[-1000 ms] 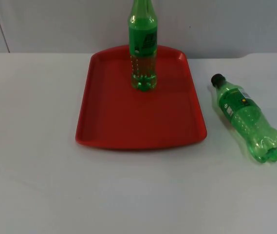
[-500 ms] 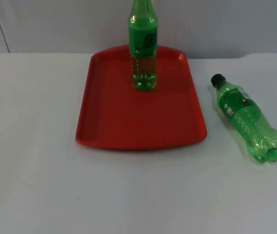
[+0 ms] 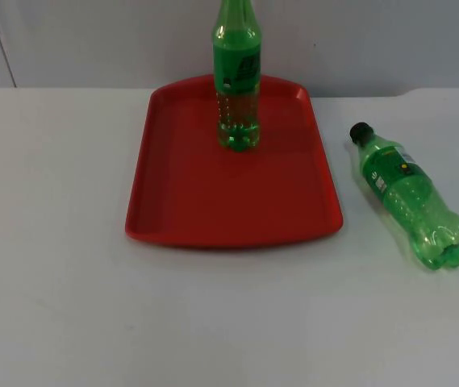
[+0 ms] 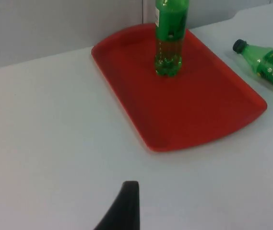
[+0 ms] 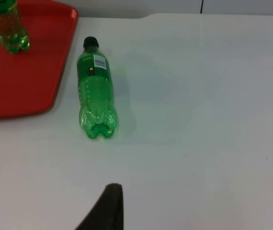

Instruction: Place the bottle upright on the tray.

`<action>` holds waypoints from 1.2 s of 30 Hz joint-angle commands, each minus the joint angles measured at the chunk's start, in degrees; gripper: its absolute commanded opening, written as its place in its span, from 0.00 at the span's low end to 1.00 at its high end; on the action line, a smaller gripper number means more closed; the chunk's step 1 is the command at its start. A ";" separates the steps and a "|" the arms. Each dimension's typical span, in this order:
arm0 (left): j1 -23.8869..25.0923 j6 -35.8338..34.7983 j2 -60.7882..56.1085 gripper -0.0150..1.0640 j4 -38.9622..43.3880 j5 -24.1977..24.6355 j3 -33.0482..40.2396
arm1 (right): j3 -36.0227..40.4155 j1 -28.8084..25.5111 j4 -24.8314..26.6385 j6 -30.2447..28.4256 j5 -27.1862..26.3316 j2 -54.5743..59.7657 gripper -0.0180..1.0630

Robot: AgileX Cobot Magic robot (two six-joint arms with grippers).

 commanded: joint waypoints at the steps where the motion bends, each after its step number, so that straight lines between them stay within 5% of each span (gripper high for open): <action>1: 0.12 0.04 -3.43 0.86 -0.79 1.99 1.77 | 0.10 -0.40 -0.28 -0.46 -0.17 -0.20 0.98; 16: 0.12 -1.36 -14.79 0.86 -3.98 2.69 3.31 | 0.10 -0.40 -0.69 -0.46 -0.17 -0.20 0.98; 36: 0.12 -1.36 -15.15 0.86 -4.00 2.47 3.31 | -0.01 -0.40 -0.83 -0.04 -0.42 -0.20 0.98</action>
